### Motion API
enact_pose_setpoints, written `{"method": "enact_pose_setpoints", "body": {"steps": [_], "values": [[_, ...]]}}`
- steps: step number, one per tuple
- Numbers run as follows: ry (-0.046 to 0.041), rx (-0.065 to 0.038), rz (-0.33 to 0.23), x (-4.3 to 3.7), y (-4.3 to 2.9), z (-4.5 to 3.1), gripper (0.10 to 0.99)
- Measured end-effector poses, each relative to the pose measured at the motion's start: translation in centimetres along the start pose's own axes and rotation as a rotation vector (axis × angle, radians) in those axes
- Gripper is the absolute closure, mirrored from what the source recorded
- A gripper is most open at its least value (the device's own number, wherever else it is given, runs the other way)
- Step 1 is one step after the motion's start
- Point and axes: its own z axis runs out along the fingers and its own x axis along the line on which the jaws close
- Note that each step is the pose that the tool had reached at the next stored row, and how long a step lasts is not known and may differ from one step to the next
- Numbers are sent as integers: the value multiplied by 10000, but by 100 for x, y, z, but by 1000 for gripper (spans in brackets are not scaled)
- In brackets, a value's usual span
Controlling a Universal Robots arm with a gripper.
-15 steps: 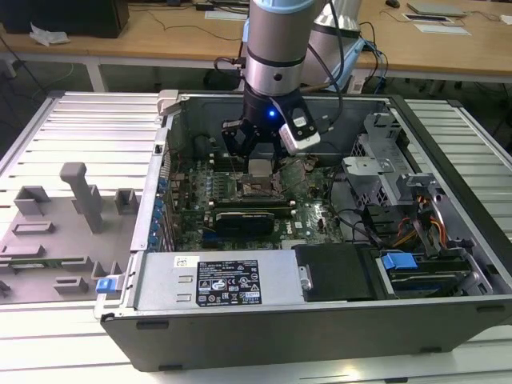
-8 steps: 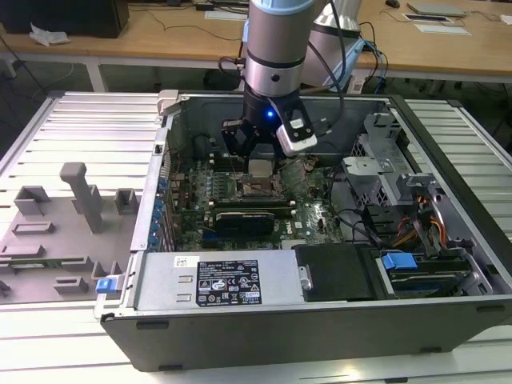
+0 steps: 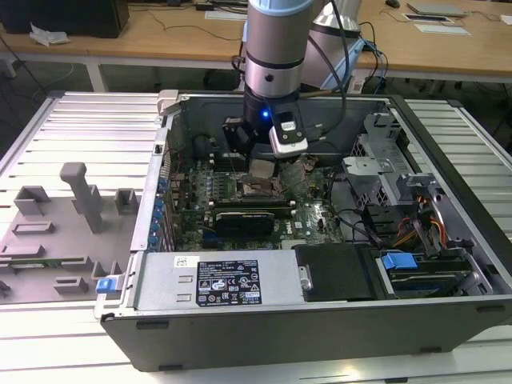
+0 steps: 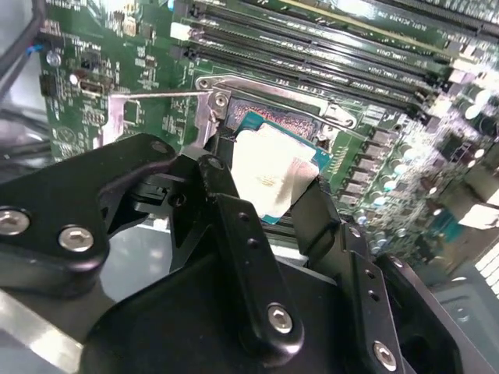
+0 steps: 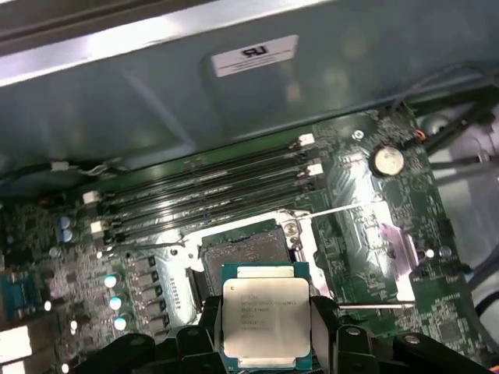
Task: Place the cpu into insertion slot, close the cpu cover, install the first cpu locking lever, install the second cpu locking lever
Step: 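Place the cpu into insertion slot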
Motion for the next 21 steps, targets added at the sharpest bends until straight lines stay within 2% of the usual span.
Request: {"method": "enact_pose_setpoints", "body": {"steps": [2, 4, 8, 12, 17, 19, 21], "values": [[-35, -8, 383, 0, 0, 5, 545], [-93, -15, 1030, 0, -1, 13, 545], [-157, -25, 1746, 0, -2, 22, 545], [-282, -43, 3141, -1, -4, 44, 545], [-389, -58, 4336, -1, -5, 63, 545], [-464, -68, 5167, -1, -6, 75, 545], [-500, -74, 5577, -1, -7, 81, 545]]}}
